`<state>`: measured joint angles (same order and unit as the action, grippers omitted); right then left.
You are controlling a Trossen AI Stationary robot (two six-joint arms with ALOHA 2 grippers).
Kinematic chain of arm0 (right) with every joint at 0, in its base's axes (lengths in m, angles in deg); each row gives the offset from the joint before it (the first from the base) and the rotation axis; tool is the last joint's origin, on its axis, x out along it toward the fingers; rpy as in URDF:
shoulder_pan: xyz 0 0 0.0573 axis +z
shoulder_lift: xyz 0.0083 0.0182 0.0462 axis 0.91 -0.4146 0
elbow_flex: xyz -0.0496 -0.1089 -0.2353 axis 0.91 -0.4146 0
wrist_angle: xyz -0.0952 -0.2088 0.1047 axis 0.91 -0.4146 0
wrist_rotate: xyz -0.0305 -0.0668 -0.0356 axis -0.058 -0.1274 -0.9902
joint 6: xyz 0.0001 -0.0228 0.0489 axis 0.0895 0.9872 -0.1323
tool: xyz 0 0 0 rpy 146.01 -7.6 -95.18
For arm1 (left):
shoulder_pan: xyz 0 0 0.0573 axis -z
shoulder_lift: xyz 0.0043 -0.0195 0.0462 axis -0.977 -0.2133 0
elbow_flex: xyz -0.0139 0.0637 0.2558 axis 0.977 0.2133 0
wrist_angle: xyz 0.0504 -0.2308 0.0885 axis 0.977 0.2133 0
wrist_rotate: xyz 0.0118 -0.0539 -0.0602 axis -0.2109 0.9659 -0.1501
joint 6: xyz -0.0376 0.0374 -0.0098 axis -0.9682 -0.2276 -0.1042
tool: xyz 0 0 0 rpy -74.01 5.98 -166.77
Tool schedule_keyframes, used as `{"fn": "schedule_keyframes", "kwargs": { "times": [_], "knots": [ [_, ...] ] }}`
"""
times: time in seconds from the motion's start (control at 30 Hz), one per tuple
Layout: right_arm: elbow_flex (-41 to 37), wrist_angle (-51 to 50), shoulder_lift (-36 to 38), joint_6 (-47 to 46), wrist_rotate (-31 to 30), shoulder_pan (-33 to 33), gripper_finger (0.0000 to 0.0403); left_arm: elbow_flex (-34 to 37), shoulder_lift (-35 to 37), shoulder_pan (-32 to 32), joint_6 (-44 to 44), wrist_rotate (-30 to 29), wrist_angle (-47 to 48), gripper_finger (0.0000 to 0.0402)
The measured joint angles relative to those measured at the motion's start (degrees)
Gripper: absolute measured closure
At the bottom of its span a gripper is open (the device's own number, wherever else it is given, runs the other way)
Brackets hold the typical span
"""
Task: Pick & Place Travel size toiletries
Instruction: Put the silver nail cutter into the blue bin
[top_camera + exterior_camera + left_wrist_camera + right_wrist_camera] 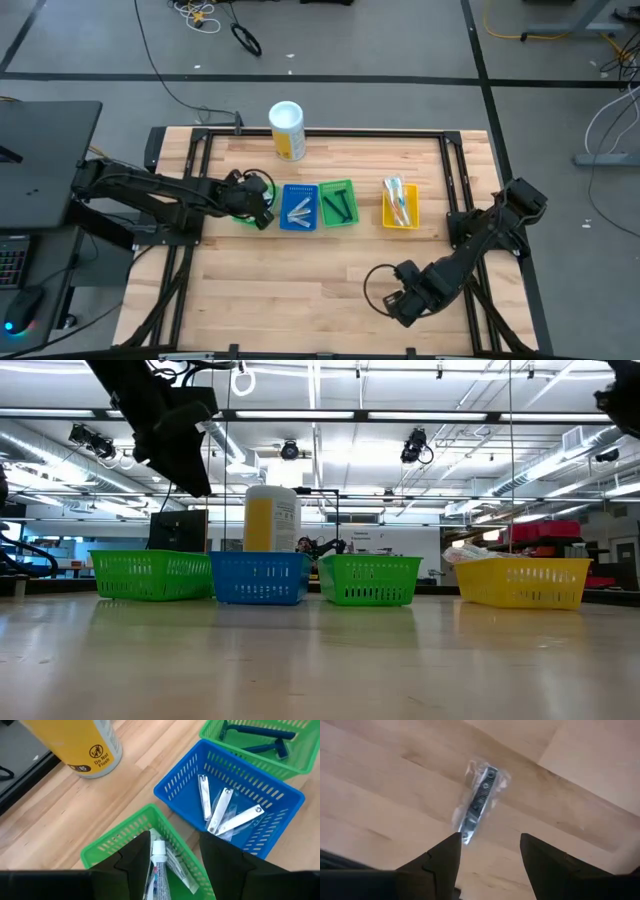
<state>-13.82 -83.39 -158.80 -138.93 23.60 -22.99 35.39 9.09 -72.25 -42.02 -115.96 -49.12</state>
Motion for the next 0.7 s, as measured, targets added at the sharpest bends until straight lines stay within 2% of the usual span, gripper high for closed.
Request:
{"fn": "schedule_keyframes", "kwargs": {
  "times": [0.4, 0.7],
  "knots": [
    [0.0, 5.21, -6.81, -2.04, 0.6, 1.32, 0.019, 0.0, 0.0, 0.0, 1.08, 0.11, -0.13, 0.0223],
    [0.0, 6.62, -9.07, -2.85, -0.91, 1.3, 0.019, 0.0, 0.0, 0.0, 1.09, 0.13, -0.11, 0.0223]
  ]
}}
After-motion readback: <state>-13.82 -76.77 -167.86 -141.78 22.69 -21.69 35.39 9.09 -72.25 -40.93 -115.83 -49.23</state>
